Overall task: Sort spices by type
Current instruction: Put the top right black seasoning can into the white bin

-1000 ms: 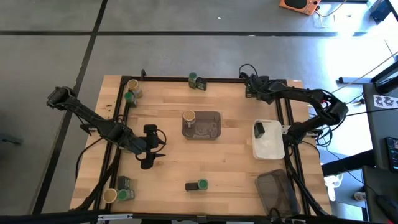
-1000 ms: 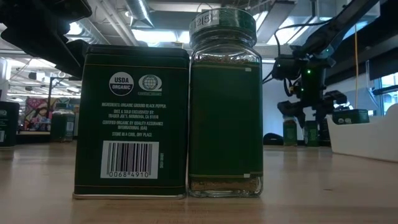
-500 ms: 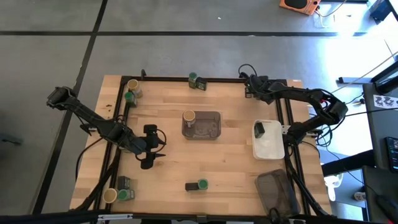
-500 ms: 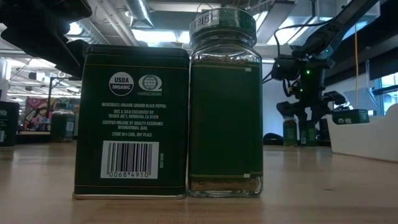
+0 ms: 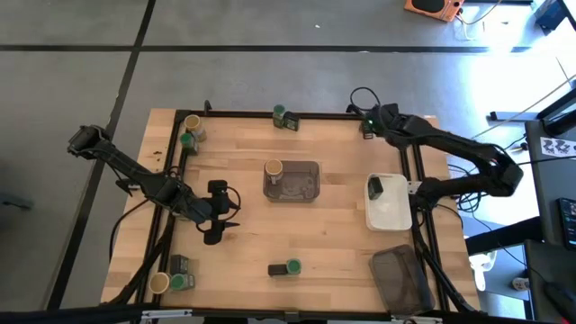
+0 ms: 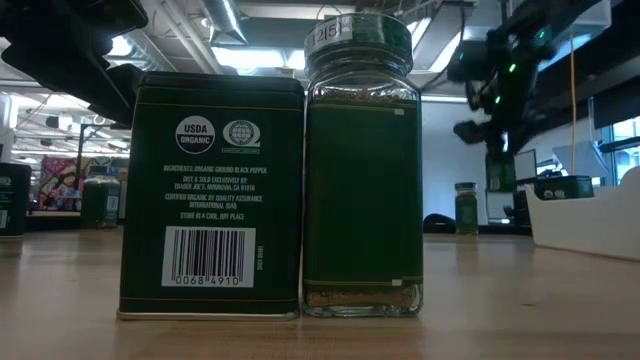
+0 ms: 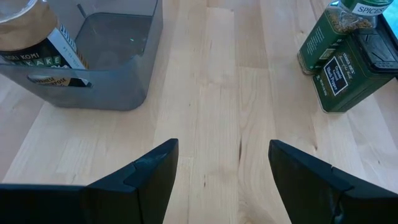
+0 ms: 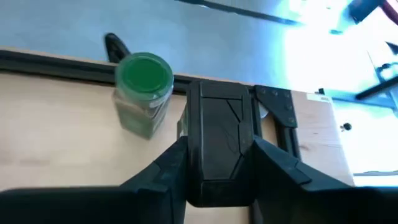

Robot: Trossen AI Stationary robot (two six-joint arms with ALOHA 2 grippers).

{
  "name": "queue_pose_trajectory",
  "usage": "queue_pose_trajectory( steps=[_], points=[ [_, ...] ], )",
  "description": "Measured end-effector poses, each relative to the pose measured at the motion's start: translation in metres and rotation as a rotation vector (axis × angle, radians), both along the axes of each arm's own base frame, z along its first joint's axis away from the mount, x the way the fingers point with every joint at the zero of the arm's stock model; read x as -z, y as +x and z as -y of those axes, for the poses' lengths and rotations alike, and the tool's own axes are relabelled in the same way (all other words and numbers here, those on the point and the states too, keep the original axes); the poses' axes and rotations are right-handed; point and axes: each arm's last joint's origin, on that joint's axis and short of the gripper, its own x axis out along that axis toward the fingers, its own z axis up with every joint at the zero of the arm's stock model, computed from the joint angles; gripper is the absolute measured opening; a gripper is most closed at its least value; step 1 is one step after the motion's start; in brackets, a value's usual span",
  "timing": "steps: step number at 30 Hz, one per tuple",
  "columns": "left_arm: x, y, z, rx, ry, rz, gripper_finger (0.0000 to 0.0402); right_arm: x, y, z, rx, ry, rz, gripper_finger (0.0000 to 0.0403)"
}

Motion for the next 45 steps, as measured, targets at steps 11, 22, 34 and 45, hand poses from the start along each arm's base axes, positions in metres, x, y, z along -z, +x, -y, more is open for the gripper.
queue_pose_trajectory(
  steps=[11, 22, 34, 45],
  points=[
    [0.0, 0.0, 0.0, 0.001, -0.001, 0.001, 0.0247, -0.032, -0.023, -0.072, -0.175, 0.106, 0.133, 0.0138],
    [0.0, 0.0, 0.0, 0.001, -0.002, 0.003, 0.0247, -0.033, -0.043, -0.117, -0.203, 0.258, 0.16, 0.0139],
    [0.0, 0.0, 0.0, 0.001, -0.002, 0.003, 0.0246, -0.031, -0.052, -0.148, -0.238, 0.432, 0.19, 0.0139],
    [0.0, 0.0, 0.0, 0.001, -0.002, 0.003, 0.0246, -0.015, -0.042, -0.162, -0.221, 0.364, 0.133, 0.014]
  ],
)
